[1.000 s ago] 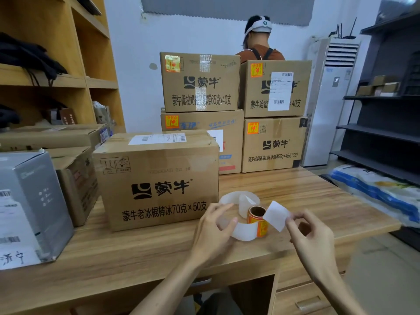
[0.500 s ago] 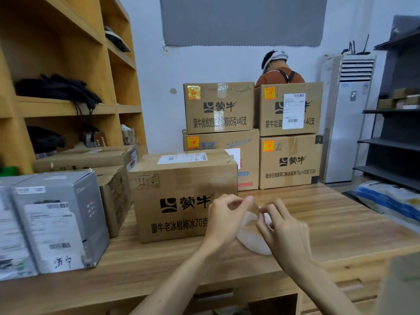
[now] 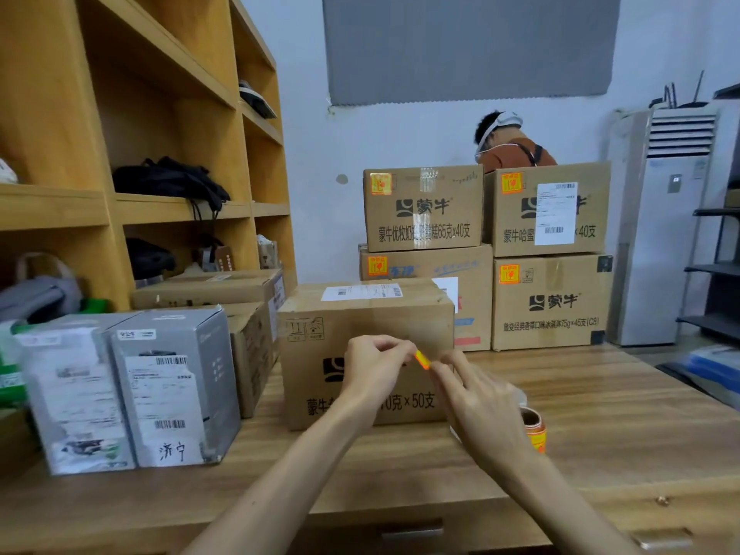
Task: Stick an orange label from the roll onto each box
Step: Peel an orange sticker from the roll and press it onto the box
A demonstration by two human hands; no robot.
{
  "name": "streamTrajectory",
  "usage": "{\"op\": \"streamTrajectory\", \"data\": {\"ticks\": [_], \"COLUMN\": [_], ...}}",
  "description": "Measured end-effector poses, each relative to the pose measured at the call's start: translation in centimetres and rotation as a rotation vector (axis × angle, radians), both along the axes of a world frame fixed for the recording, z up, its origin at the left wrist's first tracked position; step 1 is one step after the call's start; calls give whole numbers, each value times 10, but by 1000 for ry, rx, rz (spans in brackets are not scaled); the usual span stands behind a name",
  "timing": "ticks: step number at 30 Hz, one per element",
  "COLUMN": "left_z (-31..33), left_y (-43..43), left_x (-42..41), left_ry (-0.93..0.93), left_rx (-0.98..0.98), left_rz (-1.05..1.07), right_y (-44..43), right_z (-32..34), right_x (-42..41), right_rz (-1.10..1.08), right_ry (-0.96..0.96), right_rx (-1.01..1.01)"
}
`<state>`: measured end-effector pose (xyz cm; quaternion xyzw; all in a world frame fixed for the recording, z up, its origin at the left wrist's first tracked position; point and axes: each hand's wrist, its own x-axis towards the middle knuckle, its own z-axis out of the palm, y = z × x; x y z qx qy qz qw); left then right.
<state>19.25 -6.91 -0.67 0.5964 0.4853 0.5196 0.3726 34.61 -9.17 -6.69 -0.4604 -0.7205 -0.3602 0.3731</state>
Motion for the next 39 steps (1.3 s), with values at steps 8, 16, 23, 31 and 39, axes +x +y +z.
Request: {"op": "streamTrajectory", "data": {"ticks": [8, 16, 23, 31, 39], "left_z": [8, 8, -3, -13, -10], "left_y": [-1, 5, 12, 30, 48], "left_x": [-25, -64, -94, -143, -173], "left_ry": [46, 38, 166, 267, 314], "left_rx": [73, 70, 228, 341, 376], "left_rz": [-10, -217, -168, -12, -19], "right_y": [-3, 9, 26, 51, 79], "right_z": [11, 28, 30, 31, 37], "right_x": [-2, -13, -43, -85, -116], "right_rz": [203, 588, 732, 686, 694], "right_ry": [247, 1148, 1170, 1042, 946], "right_rx": [-5, -571, -744, -669, -745]}}
